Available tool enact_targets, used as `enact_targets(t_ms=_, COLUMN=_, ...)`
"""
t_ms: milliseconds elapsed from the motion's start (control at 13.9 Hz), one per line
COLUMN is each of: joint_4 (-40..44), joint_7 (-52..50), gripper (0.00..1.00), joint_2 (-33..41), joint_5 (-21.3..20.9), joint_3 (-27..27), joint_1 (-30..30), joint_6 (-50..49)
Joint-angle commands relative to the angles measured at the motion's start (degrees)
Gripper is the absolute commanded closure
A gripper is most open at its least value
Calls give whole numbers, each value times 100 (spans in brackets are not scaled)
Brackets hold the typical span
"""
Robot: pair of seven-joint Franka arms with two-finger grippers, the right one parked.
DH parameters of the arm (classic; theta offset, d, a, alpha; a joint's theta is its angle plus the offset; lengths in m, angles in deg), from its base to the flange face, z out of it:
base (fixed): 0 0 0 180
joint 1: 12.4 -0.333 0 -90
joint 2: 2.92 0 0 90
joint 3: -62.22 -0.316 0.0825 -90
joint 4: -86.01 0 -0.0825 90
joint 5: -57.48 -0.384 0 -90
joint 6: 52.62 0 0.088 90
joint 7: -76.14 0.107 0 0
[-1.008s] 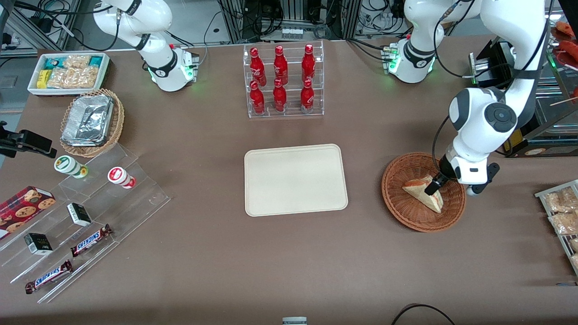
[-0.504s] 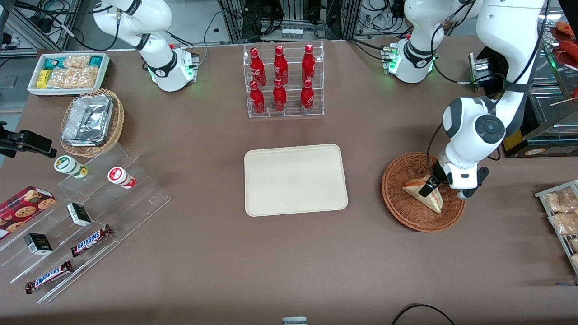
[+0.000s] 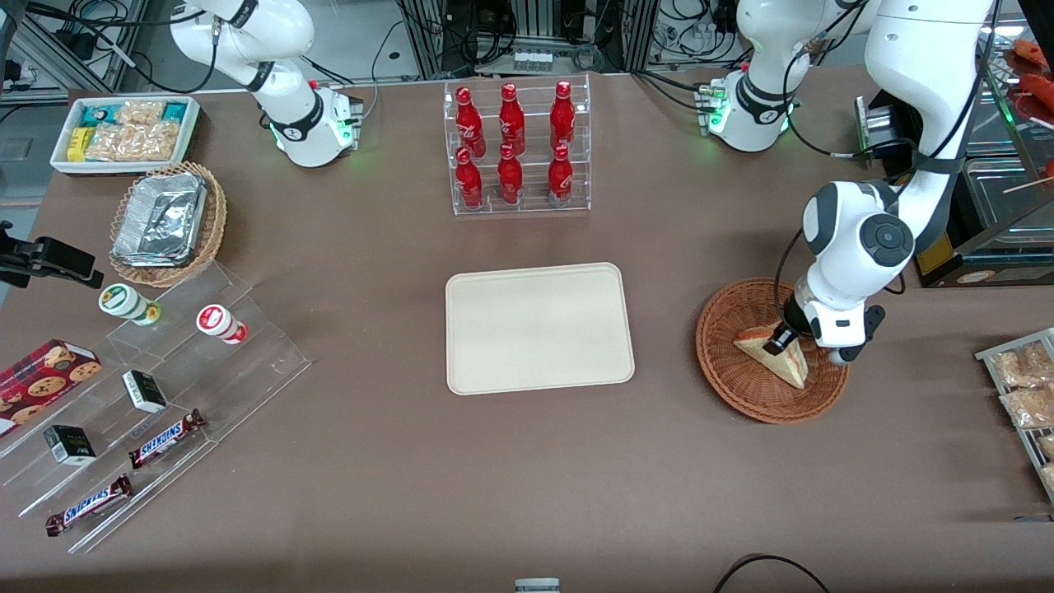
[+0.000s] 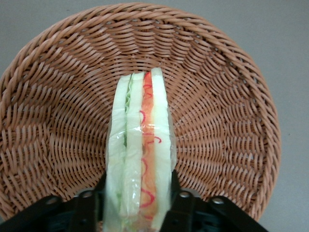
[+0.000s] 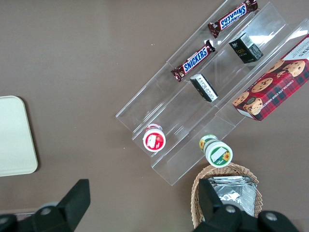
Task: Place sandwich from basket to tray
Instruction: 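Lower the left gripper and close it on the wrapped sandwich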
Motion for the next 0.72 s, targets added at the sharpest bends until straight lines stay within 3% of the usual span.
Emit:
enact_targets(t_ms=0, joint_4=172, joint_7=-214, gripper=100, joint_2=197, joint_5=-89, joint_3=93, joint_1=32, joint_6=-180)
enact_targets(t_ms=144, joint_4=435, joint_7=-214, gripper=100, joint_2=531, joint_5=-89, joint_3=180, joint_1=32, joint_6=-810)
enact_targets(t_ms=360, joint_4=1706, joint_7=-240, gripper=100, joint_2=559, joint_5=-107, joint_3=671, joint_1=32, joint_6=-2365)
enact_targets(t_ms=648, joint_4=2833, joint_7=-739, gripper=100, joint_2=165, joint_5=-107, joint_3=1655, joint_1=32, joint_6=-2967)
